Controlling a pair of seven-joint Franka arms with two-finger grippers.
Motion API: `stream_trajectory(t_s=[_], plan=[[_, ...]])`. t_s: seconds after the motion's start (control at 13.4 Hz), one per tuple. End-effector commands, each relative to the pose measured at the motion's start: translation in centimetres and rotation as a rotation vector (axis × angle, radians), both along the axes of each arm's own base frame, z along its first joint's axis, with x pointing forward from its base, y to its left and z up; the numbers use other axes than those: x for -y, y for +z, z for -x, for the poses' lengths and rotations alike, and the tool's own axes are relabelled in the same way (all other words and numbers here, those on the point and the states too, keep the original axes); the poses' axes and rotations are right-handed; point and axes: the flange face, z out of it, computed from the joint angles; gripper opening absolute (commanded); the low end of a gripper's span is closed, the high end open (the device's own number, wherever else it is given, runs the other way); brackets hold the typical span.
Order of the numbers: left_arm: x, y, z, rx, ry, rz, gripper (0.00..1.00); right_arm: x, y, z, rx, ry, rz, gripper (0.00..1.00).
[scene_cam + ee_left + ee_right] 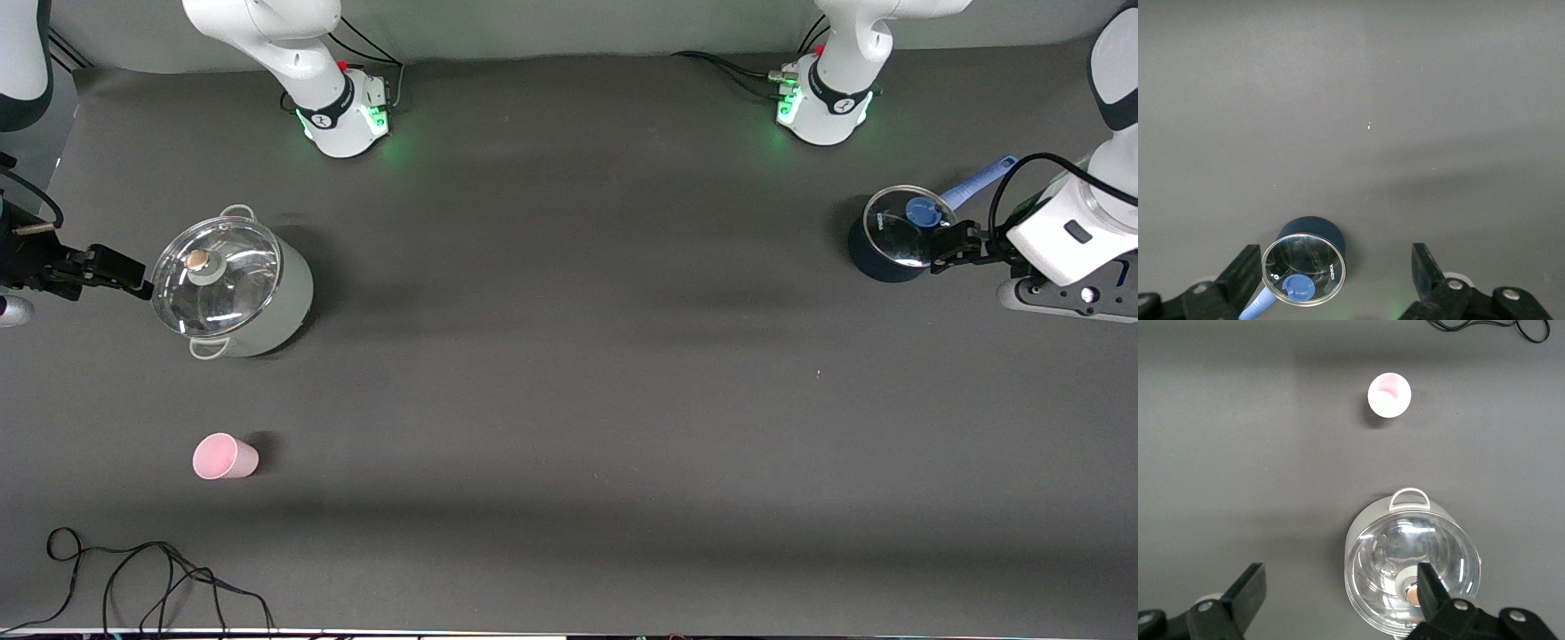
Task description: Transfer pink cup from left to right arm
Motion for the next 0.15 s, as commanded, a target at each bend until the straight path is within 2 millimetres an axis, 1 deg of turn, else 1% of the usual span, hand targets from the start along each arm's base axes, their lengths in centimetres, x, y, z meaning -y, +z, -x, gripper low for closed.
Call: stream_trajectory(t_s=[0.0,0.07], plan=[[-0.10,0.11,0.03,-0.009,-0.013,-0.002,1.00,-0.09,0.91,0.33,0.005,-0.022,0.000,1.00],[-0.10,0.11,0.03,-0.009,-0.012,-0.002,1.00,-0.09,0.91,0.33,0.005,-0.023,0.000,1.00]])
